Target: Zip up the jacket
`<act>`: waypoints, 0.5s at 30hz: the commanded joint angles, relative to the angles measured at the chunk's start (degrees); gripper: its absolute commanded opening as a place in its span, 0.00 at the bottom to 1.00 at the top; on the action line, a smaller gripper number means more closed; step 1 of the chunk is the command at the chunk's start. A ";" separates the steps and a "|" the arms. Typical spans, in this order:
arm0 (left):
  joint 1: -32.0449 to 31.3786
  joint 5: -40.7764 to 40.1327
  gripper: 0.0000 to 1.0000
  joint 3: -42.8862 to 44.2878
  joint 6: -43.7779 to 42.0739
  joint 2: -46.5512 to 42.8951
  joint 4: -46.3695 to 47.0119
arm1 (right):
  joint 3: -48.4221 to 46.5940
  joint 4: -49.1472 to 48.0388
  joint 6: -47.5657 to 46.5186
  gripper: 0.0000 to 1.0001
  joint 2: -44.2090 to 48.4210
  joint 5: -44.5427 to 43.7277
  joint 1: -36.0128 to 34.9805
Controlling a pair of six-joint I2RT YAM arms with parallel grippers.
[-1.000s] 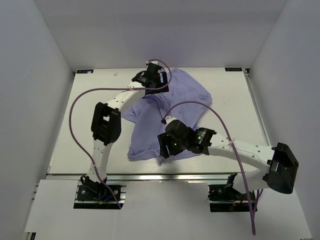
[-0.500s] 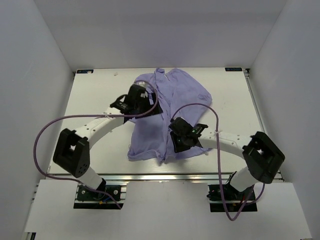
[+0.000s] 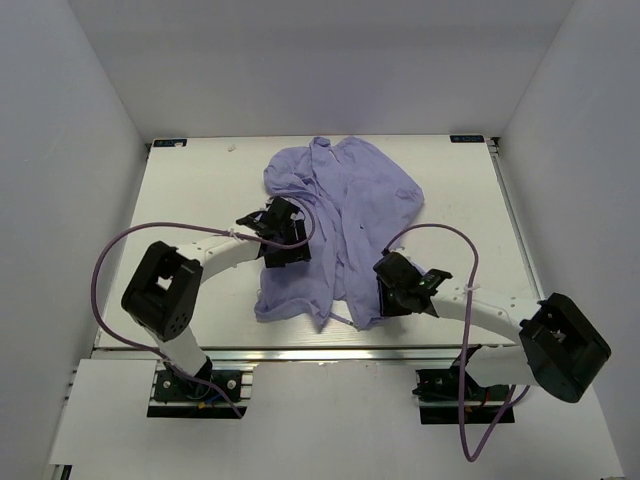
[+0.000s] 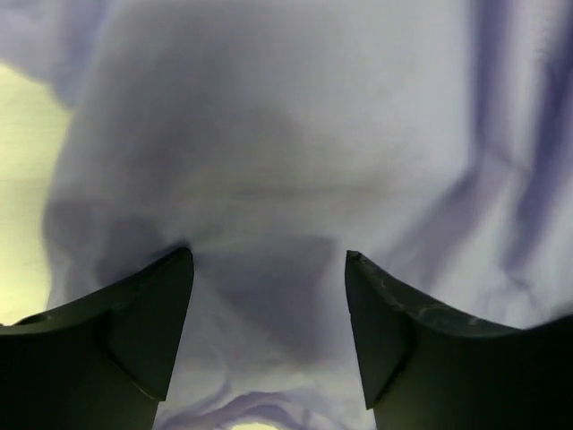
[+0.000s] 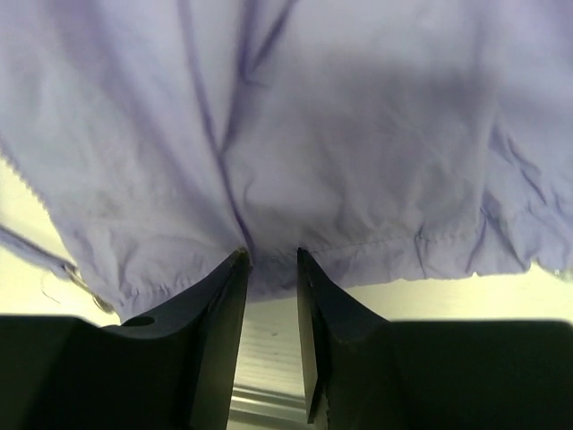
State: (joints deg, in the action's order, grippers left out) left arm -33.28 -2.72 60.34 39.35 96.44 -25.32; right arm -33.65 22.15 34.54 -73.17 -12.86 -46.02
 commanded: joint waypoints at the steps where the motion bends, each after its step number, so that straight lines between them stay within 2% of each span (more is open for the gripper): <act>1: 0.23 -8.16 0.73 -1.53 1.86 2.25 -3.76 | 2.97 4.13 1.14 0.35 -0.40 -4.97 2.68; 2: 0.32 -8.79 0.68 -1.89 2.39 2.52 -3.77 | 3.06 3.87 0.44 0.36 -0.40 -5.33 3.30; 6: 1.28 -10.55 0.64 -1.10 2.66 5.32 -1.84 | 1.75 0.97 -1.23 0.35 -2.94 -3.58 6.73; 10: 3.83 -10.29 0.48 3.99 2.40 10.77 -1.49 | -0.62 -3.51 -3.51 0.35 -7.77 -2.17 9.54; 15: 5.59 -9.49 0.47 11.89 0.20 18.32 -0.17 | -6.24 -8.35 -6.77 0.32 -16.65 -0.32 11.30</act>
State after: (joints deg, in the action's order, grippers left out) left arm -28.75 -11.18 70.61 40.95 109.27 -25.43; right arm -40.18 15.05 30.59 -83.37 -14.33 -35.59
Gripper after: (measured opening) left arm 0.472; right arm 0.322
